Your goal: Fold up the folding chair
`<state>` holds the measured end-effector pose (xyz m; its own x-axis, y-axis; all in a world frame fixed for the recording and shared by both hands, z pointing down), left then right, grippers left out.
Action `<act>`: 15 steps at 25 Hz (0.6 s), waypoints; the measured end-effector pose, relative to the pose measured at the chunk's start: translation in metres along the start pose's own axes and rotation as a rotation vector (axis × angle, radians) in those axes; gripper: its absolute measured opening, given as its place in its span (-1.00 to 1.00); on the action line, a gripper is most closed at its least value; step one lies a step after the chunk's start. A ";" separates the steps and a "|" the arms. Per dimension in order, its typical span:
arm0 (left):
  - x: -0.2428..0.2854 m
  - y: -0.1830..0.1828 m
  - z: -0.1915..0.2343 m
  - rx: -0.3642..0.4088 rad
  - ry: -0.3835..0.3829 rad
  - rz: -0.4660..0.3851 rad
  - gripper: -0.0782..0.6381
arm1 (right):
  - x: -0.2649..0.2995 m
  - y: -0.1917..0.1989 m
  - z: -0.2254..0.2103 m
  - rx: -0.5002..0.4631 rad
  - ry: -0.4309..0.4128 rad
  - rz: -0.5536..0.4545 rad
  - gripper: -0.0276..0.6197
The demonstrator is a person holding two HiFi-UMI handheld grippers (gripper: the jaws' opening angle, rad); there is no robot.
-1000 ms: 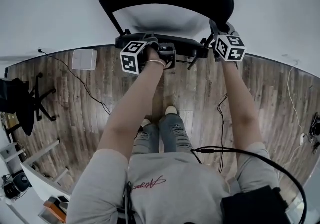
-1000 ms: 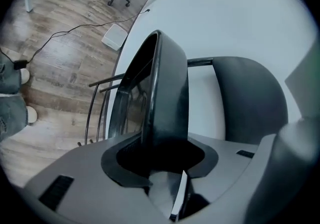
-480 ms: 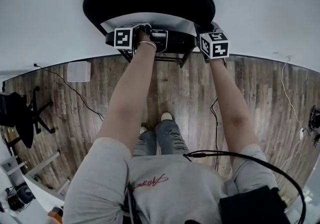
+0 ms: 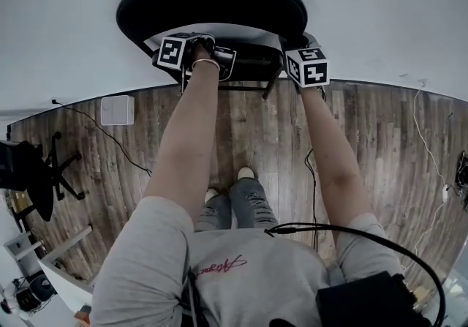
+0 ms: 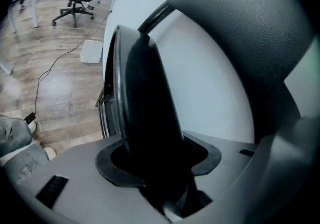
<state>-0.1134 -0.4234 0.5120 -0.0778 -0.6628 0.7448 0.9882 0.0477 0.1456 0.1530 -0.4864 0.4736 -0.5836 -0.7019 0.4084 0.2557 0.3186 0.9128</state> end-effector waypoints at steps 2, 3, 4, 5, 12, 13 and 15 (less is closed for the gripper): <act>-0.003 0.000 -0.001 0.058 0.057 0.049 -0.09 | -0.002 0.001 -0.002 -0.017 0.028 0.004 -0.59; -0.003 0.000 -0.001 0.092 0.082 0.072 -0.05 | -0.004 0.002 -0.004 -0.016 0.047 0.000 -0.45; -0.003 0.000 0.001 0.122 0.110 0.092 -0.01 | -0.007 0.002 -0.006 -0.009 0.063 -0.007 -0.37; -0.003 0.001 0.003 0.141 0.145 0.111 0.00 | -0.011 0.003 -0.008 0.002 0.075 -0.016 -0.31; -0.020 -0.010 0.030 0.152 0.455 0.199 0.06 | -0.035 0.020 -0.001 0.212 0.169 -0.133 -0.18; -0.024 -0.010 0.032 0.184 0.483 0.199 0.06 | -0.040 0.022 0.001 0.235 0.194 -0.154 -0.18; -0.033 -0.010 0.034 0.281 0.517 0.189 0.06 | -0.053 0.029 0.002 0.267 0.250 -0.193 -0.18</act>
<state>-0.1252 -0.3767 0.5081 0.2389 -0.8966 0.3729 0.9005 0.3483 0.2606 0.1894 -0.4387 0.4788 -0.3878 -0.8875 0.2489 -0.0684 0.2970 0.9524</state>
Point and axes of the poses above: the fingertips, and each gripper's own axes: x forward along the fingers, z to its left, y out of its underside, the point moved 7 cm from there along -x, backward along the fingers, and after that the axes turned 2 degrees about -z, right-handed, at the moved point
